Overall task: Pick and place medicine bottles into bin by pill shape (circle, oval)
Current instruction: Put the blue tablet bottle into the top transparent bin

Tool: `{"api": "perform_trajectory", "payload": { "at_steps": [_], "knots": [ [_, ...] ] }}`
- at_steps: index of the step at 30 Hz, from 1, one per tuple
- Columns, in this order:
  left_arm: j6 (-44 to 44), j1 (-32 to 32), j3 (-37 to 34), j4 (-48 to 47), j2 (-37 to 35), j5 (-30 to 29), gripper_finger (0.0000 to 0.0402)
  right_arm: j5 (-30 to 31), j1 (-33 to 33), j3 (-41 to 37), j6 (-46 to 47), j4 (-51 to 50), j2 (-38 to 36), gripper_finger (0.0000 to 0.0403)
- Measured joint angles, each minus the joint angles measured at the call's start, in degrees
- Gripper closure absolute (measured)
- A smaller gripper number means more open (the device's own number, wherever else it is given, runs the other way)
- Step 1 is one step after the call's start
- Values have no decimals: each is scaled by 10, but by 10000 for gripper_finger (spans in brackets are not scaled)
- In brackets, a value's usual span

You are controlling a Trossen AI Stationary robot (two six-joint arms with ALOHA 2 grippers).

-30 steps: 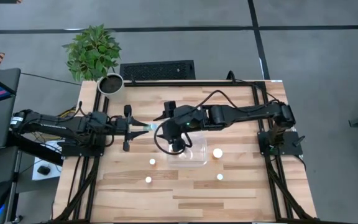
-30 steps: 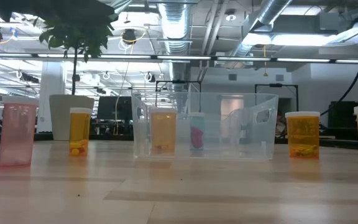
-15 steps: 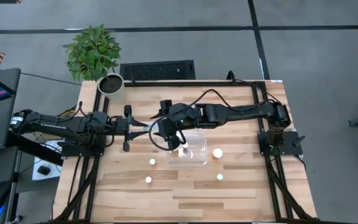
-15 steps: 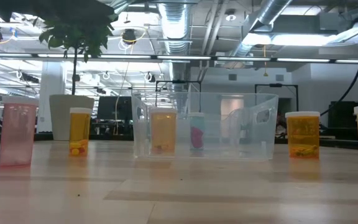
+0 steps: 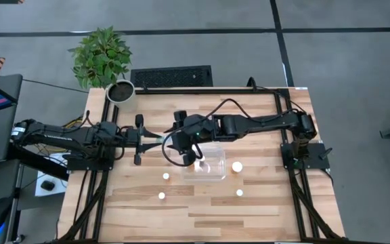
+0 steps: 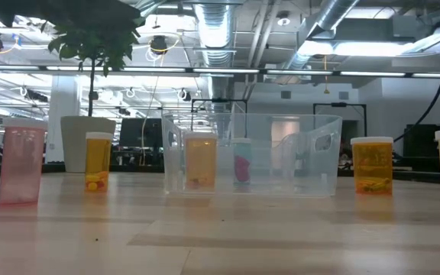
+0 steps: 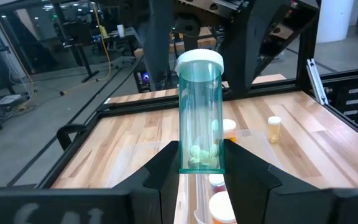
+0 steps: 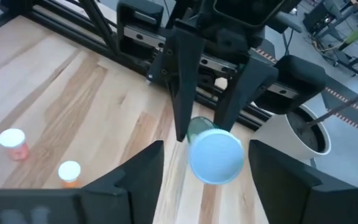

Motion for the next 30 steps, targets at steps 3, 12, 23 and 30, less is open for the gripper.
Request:
{"api": "perform_trajectory", "payload": {
  "at_steps": [3, 12, 23, 30],
  "knots": [
    [-1, 0, 0, 0, 0, 0, 299, 0, 0, 0, -2, 2, 0, 182],
    [-5, 0, 0, 0, 0, 12, 299, -1, 0, 0, -9, 5, 0, 242],
    [-11, 0, 0, -4, 0, 16, 299, -16, 0, 0, -13, 5, 0, 290],
    [-35, 0, 1, -12, 0, 15, 295, -17, 0, 0, -12, 2, 0, 283]
  ]
}}
